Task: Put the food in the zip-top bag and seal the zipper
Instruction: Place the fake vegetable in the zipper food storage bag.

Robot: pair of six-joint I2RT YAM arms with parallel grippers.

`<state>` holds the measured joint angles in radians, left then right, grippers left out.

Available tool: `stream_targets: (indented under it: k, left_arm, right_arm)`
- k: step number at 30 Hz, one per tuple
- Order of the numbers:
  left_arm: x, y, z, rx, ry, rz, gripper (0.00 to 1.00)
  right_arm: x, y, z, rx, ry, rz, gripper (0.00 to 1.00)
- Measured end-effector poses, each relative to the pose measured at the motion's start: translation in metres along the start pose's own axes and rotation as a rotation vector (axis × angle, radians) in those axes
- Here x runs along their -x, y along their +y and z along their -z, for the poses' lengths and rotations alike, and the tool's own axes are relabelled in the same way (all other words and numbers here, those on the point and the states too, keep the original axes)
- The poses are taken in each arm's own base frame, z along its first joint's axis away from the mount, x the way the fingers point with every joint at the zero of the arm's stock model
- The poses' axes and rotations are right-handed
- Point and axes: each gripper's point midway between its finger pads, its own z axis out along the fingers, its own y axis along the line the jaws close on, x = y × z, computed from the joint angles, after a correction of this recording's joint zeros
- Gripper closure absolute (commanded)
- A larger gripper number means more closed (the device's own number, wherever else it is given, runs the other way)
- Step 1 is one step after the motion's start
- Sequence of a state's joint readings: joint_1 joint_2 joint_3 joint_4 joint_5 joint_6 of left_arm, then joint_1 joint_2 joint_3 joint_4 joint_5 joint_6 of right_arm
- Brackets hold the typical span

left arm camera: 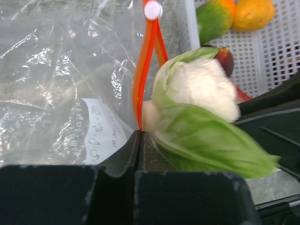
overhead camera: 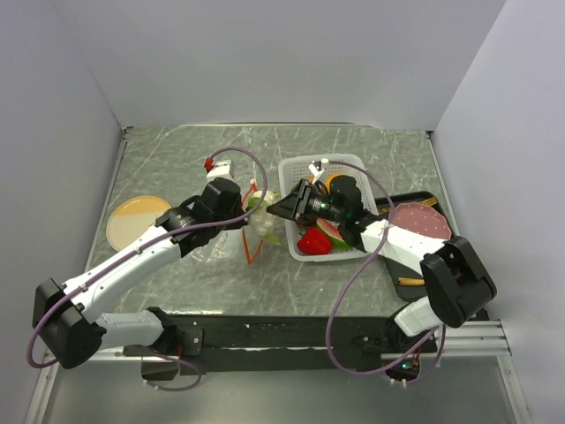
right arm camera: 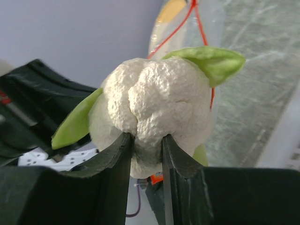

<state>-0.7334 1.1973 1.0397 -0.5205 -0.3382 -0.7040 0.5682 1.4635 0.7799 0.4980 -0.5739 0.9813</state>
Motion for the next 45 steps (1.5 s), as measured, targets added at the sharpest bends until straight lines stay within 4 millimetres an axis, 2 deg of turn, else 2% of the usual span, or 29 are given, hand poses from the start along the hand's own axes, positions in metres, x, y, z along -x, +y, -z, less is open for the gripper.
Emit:
stream_targets:
  k: [6, 10, 15, 25, 33, 39, 45]
  left_arm:
    - [0.008, -0.005, 0.008, -0.027, -0.028, 0.026, 0.99]
    - [0.012, -0.007, 0.011, -0.034, -0.038, 0.031, 0.99]
    - [0.013, -0.009, 0.011, -0.043, -0.040, 0.033, 0.99]
    - [0.008, -0.027, 0.005, -0.121, -0.005, 0.037, 0.99]
    - [0.007, -0.035, 0.006, -0.158, 0.004, 0.042, 0.99]
    - [0.009, -0.041, 0.007, -0.187, 0.002, 0.057, 0.99]
    - [0.006, -0.039, 0.008, -0.187, 0.003, 0.084, 0.99]
  right_arm:
    - [-0.012, -0.027, -0.002, -0.107, 0.038, -0.005, 1.00]
    - [-0.019, -0.036, -0.006, -0.180, 0.068, 0.017, 1.00]
    - [-0.020, -0.027, -0.015, -0.213, 0.087, 0.086, 0.99]
    - [-0.028, -0.013, -0.031, -0.287, 0.126, 0.199, 0.96]
    - [-0.027, -0.022, -0.030, -0.355, 0.084, 0.141, 0.94]
    - [-0.025, -0.023, -0.034, -0.330, 0.028, 0.063, 0.94]
    - [-0.013, -0.009, -0.031, -0.290, -0.040, 0.030, 0.92]
